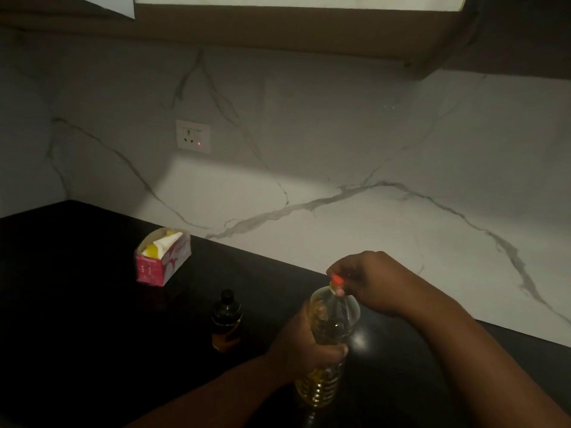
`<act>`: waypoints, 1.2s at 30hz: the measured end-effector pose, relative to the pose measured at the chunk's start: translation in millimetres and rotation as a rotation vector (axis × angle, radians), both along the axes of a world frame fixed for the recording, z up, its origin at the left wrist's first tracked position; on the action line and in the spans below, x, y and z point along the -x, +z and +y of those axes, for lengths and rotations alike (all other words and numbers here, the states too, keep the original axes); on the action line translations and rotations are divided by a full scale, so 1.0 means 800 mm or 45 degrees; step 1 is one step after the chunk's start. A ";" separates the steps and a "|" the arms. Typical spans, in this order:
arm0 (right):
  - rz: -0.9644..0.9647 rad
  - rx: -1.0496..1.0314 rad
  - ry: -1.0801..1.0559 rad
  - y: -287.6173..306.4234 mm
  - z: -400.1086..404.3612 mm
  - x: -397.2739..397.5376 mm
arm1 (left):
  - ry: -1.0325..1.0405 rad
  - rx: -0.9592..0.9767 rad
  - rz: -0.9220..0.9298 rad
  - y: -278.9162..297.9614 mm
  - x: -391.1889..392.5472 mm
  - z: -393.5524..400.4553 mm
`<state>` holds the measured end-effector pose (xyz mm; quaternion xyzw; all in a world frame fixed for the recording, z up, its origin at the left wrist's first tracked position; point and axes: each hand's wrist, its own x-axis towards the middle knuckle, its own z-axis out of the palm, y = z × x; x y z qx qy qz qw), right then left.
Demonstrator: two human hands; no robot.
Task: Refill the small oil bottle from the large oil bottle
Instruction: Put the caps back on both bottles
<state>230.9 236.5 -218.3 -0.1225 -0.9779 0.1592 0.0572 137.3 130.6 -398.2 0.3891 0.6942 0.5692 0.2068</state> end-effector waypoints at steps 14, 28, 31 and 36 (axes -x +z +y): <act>0.064 -0.065 -0.098 -0.016 -0.010 0.001 | 0.017 0.045 -0.039 0.002 -0.002 -0.004; 0.233 0.096 -0.160 -0.050 0.002 -0.021 | 0.036 -0.016 -0.048 0.025 -0.012 -0.016; 0.258 0.066 -0.179 -0.051 0.002 -0.027 | 0.100 -0.026 0.030 0.033 -0.007 -0.027; 0.415 0.015 -0.198 -0.040 -0.001 -0.038 | 0.152 -0.151 0.246 0.056 0.006 -0.056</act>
